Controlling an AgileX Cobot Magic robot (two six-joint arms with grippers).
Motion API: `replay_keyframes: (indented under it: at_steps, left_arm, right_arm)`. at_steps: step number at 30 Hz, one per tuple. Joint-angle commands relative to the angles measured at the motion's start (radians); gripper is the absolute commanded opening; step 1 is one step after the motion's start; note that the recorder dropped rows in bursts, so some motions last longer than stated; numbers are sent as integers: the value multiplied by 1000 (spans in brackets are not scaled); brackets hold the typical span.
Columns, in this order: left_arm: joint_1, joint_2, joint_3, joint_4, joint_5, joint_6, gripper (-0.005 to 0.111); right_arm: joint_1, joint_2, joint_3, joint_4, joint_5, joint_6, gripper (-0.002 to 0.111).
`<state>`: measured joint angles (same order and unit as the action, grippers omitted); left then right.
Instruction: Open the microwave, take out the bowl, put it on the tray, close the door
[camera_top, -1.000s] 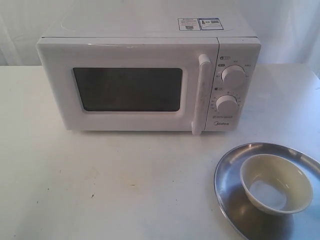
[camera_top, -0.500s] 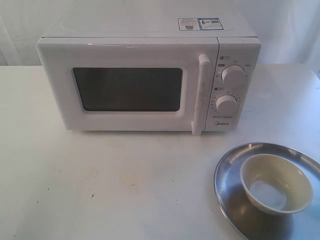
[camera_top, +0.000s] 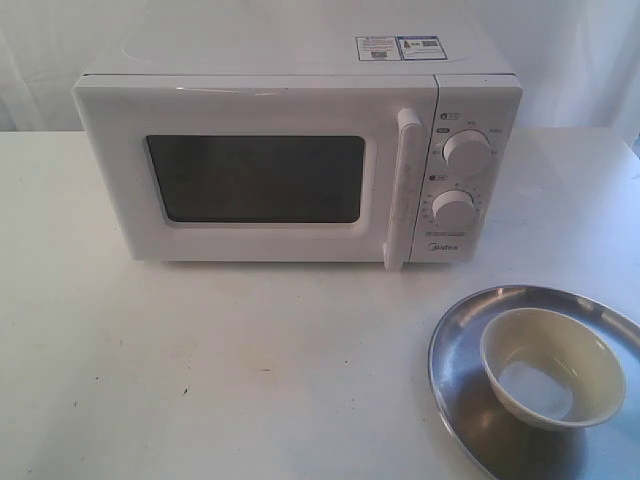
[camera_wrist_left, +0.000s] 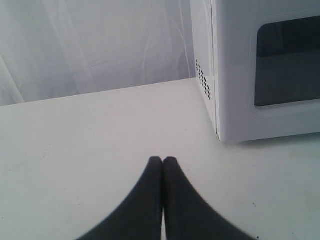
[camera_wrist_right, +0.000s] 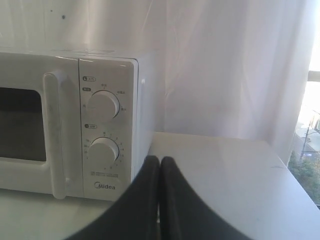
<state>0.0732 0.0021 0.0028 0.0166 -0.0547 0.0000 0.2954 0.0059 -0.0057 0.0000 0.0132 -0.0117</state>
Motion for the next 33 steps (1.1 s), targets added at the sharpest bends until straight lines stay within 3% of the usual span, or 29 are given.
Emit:
replay_keyframes:
  at_steps: [1, 33]
  left_arm:
    - [0, -2, -3, -8, -5, 0, 0]
    - [0, -2, -3, -8, -5, 0, 0]
  right_arm:
    - [-8, -6, 6, 9, 1, -11, 0]
    - [-8, -6, 6, 7, 5, 12, 0]
